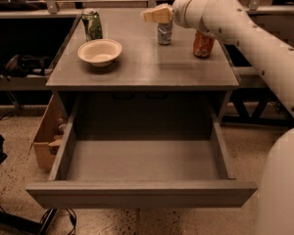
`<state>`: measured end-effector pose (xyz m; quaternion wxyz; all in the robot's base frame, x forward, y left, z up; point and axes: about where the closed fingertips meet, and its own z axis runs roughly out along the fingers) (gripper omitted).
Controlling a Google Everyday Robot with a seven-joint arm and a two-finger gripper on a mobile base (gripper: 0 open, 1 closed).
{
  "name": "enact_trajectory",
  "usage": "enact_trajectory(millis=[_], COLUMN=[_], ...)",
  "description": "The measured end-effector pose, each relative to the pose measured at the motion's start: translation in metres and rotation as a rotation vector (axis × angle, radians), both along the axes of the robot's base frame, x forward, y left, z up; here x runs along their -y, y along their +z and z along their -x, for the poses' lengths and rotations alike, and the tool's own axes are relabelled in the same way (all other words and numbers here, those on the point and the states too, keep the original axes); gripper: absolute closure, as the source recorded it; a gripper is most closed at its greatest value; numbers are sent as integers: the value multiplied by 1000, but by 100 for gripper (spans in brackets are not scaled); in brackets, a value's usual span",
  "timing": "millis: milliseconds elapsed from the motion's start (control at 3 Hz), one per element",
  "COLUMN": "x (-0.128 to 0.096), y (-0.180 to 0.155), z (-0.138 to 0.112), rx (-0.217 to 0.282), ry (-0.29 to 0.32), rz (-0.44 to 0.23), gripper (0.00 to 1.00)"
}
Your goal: Place redbull can into top drawer
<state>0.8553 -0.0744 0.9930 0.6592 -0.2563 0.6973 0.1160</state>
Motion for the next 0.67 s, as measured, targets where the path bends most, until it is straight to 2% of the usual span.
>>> enact_trajectory(millis=[333,667], x=[6,2], y=[-15,-17], z=[-31,-55], rx=[33,65], ry=[-50,-90], rz=[-113,-143], gripper=[0,0])
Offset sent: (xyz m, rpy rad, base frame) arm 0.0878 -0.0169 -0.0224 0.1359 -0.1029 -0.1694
